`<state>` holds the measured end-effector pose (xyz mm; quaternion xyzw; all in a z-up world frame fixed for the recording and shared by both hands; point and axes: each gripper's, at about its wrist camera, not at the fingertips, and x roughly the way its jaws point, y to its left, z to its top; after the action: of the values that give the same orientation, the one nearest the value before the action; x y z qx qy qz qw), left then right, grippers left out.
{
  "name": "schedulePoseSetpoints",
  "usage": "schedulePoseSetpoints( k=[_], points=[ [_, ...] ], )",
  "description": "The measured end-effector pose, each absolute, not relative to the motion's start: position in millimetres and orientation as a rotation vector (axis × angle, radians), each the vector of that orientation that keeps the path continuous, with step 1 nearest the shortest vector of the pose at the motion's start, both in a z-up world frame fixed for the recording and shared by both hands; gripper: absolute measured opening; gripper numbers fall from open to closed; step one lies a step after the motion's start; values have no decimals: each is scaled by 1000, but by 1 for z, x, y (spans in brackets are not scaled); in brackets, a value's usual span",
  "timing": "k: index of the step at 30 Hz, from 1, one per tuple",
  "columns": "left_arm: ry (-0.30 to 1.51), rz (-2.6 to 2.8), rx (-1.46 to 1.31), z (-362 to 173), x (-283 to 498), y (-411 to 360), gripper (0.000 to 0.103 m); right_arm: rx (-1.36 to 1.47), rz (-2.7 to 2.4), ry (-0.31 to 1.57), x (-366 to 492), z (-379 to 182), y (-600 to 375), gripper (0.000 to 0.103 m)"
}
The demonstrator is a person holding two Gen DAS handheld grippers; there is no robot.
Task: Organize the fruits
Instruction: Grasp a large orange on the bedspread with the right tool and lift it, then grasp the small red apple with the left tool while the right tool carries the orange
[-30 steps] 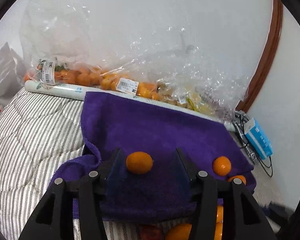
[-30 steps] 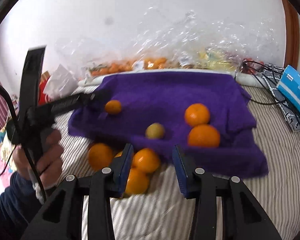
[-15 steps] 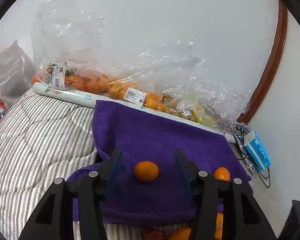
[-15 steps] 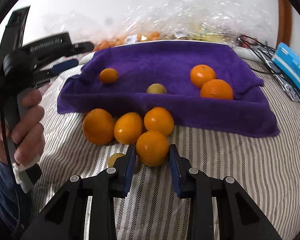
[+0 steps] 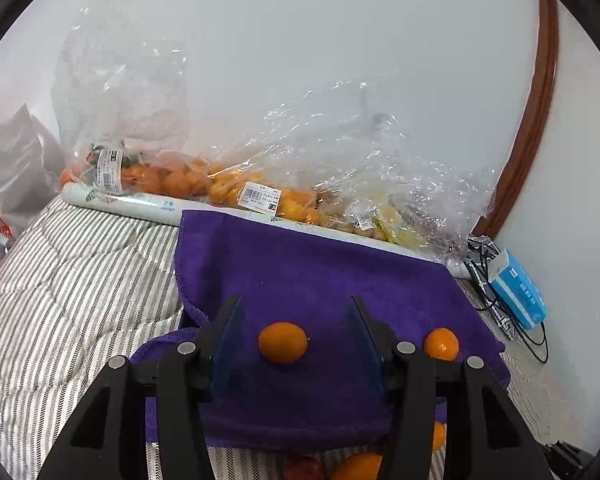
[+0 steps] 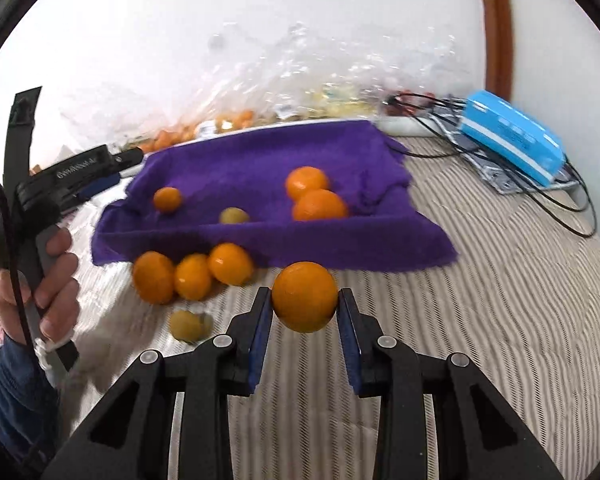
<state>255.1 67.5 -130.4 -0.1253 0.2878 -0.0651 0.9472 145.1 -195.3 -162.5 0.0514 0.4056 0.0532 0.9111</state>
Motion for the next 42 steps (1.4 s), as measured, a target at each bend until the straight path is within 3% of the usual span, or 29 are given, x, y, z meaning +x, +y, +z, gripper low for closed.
schedulePoseSetpoints(
  k=[16, 31, 42],
  points=[
    [597, -138, -236, -134, 257, 63, 50, 123, 57, 917, 152, -193, -215, 33],
    [605, -184, -202, -142, 217, 50, 50, 165, 114, 839, 141, -184, -222, 33],
    [781, -117, -195, -177, 188, 66, 49, 219, 183, 815, 137, -181, -233, 33]
  ],
)
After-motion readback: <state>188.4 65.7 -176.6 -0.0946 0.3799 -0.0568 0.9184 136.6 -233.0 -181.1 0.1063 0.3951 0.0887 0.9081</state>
